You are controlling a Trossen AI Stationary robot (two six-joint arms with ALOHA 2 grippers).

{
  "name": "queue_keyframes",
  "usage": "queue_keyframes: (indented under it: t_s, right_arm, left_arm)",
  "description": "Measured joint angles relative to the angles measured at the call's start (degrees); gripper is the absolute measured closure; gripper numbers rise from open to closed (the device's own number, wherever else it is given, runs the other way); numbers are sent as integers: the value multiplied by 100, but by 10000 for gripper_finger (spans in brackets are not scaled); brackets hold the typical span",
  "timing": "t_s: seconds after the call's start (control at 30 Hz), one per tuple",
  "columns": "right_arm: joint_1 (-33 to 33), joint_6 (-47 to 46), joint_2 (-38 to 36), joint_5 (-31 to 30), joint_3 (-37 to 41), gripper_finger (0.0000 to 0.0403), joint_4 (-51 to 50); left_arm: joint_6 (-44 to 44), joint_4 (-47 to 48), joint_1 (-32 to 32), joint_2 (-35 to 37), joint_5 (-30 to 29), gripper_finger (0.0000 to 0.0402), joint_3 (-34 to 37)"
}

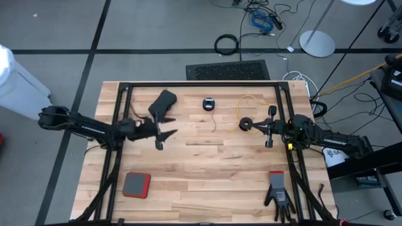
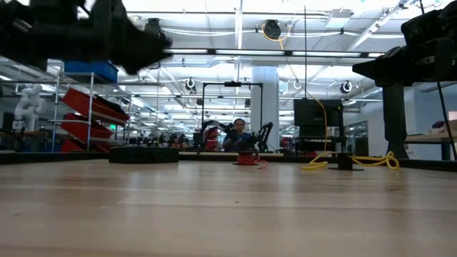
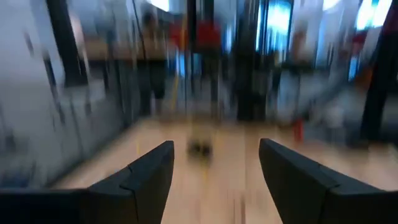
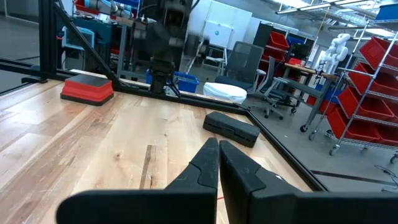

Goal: Coil cords
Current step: Move the black case to the middle right

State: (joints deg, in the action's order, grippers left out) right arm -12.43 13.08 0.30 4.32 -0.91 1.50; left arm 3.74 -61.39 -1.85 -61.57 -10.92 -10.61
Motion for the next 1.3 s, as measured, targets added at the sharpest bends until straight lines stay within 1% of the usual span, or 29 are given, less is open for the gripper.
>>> queue_keyframes:
  t_s: [0.03,0.1,0.2,0.27,0.4,0.5,0.57,0.63,0.77,0.87,0.97,1.07,1.2,1.3]
  right_arm:
    - [0,2,0,-2,0,403,0]
    - [0,0,-1,0,1,403,0]
    - [0,1,0,0,0,403,0]
    - [-2,0,-1,-2,0,403,0]
    - [0,2,0,0,0,403,0]
    - [0,0,0,0,0,403,0]
    - [-2,1,0,-2,0,403,0]
    - [0,0,-1,-2,1,403,0]
    - [-2,1,-2,-1,2,403,0]
    - [-1,2,-2,-1,0,403,0]
    - [-1,1,-1,-2,0,403,0]
    - [-2,0,-2,-2,2,403,0]
    - [0,1,-1,-2,0,403,0]
    - [-2,0,0,0,2,403,0]
  left_arm:
    - [149,-501,0,-74,4,158,-31]
    - [458,-1211,0,-186,38,158,-191]
    - [866,-1726,0,-212,219,158,-557]
    - [1041,-1792,0,-193,362,158,-878]
    - [1083,-1712,0,-147,580,158,-1527]
    - [1288,-1404,0,-104,744,158,-1977]
    - [1431,-912,0,-34,769,158,-2284]
    - [1629,-202,-2,87,774,158,-2600]
    - [2127,1716,0,390,759,158,-3338]
    - [2353,3172,-3,594,536,158,-3904]
    - [2418,4620,-2,769,25,158,-4410]
    - [2383,5992,-2,915,-649,158,-4774]
    - [2035,7543,-2,1071,-1472,158,-4898]
    - [1523,8677,0,1103,-1795,158,-4896]
